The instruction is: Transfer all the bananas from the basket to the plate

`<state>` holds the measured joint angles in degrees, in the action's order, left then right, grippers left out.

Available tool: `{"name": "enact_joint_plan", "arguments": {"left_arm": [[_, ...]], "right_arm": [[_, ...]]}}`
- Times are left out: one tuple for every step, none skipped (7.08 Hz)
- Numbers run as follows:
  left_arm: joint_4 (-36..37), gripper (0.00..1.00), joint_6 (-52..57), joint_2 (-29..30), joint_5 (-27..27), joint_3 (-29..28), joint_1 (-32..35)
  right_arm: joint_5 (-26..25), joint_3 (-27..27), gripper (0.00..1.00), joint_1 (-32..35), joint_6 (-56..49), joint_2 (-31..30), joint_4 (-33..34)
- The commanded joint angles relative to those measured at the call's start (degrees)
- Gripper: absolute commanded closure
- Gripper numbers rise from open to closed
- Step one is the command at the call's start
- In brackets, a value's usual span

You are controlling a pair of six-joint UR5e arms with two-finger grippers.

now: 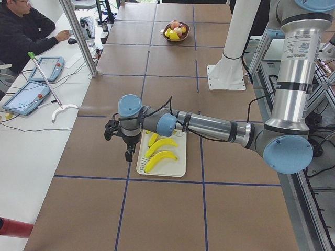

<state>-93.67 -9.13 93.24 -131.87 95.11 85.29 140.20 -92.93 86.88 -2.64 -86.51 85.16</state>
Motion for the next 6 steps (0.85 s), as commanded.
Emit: {"name": "enact_joint_plan", "arguments": {"left_arm": [[3.7, 0.0, 10.3, -4.1, -5.3, -3.5, 5.5], [3.9, 0.0, 10.4, -5.0, -5.5, -3.5, 5.6], [4.5, 0.0, 10.3, -5.0, -5.6, -3.3, 5.6], [4.5, 0.0, 10.3, -5.0, -5.5, -2.7, 5.6], [4.6, 0.0, 9.8, -5.1, -5.4, -2.7, 5.7], [4.6, 0.0, 9.7, -5.0, -5.3, -3.1, 5.6]], "right_arm": [[-0.1, 1.2, 0.0, 0.7, -0.7, -0.6, -0.1], [-0.5, 2.0, 0.0, 0.7, -1.0, -0.7, 0.0], [-0.4, 4.9, 0.0, 0.7, -0.7, -0.8, 0.0], [-0.3, 5.5, 0.0, 0.9, -0.5, -1.3, 0.0], [-0.5, 5.5, 0.0, 1.1, -0.8, -3.0, -0.1], [-0.5, 5.7, 0.0, 2.3, -0.6, -3.3, 0.0]]}}
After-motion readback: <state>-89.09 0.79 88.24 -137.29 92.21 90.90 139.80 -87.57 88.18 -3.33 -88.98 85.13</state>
